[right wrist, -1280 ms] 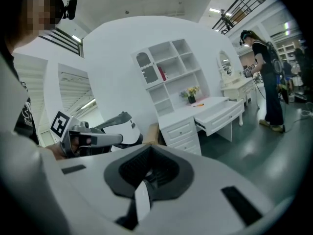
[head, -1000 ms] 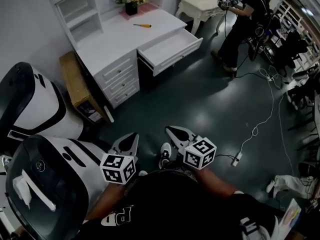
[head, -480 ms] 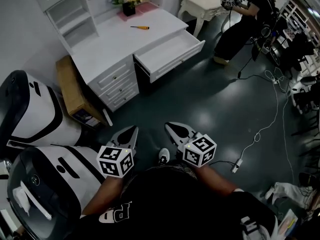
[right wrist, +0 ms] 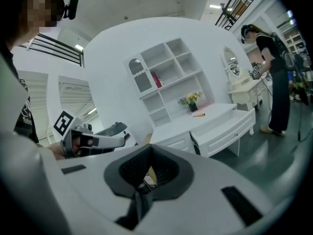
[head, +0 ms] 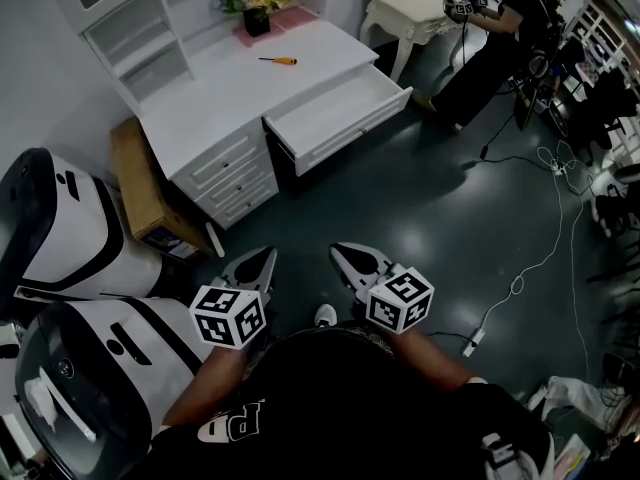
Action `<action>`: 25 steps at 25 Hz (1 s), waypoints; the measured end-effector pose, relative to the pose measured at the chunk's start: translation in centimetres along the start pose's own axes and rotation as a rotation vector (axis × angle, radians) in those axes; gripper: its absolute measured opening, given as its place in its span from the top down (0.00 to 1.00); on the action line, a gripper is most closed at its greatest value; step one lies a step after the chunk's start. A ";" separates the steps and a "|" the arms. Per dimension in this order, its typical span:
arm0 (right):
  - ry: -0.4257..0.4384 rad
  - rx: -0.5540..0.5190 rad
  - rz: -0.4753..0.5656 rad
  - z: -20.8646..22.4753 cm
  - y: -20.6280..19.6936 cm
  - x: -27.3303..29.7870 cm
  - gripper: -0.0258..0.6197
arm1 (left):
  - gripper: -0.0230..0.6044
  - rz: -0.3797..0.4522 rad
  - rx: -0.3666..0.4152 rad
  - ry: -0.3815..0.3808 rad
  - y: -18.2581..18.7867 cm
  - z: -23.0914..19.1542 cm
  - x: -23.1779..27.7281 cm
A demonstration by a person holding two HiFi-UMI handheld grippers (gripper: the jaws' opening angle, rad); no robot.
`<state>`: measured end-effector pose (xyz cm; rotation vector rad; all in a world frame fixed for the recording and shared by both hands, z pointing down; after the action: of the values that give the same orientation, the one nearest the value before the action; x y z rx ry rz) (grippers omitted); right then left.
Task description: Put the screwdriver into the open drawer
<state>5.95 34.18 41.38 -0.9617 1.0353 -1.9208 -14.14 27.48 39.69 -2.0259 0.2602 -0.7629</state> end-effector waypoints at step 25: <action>-0.008 0.047 -0.018 5.1 0.3 -0.2 0.95 | 0.95 -0.015 0.056 0.005 1.9 1.4 5.3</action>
<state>10.50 32.52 43.05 -0.9549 0.9761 -1.9454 -8.88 24.99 39.76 -1.9754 0.2241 -0.7765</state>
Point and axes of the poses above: the fingertips, and each gripper's own axes: x forward along the fingers, z to its right, y out of its top, the point moved 8 cm from there along -x, backward along the fingers, and after that the axes turned 2 degrees about -y, right-handed, at the moved point
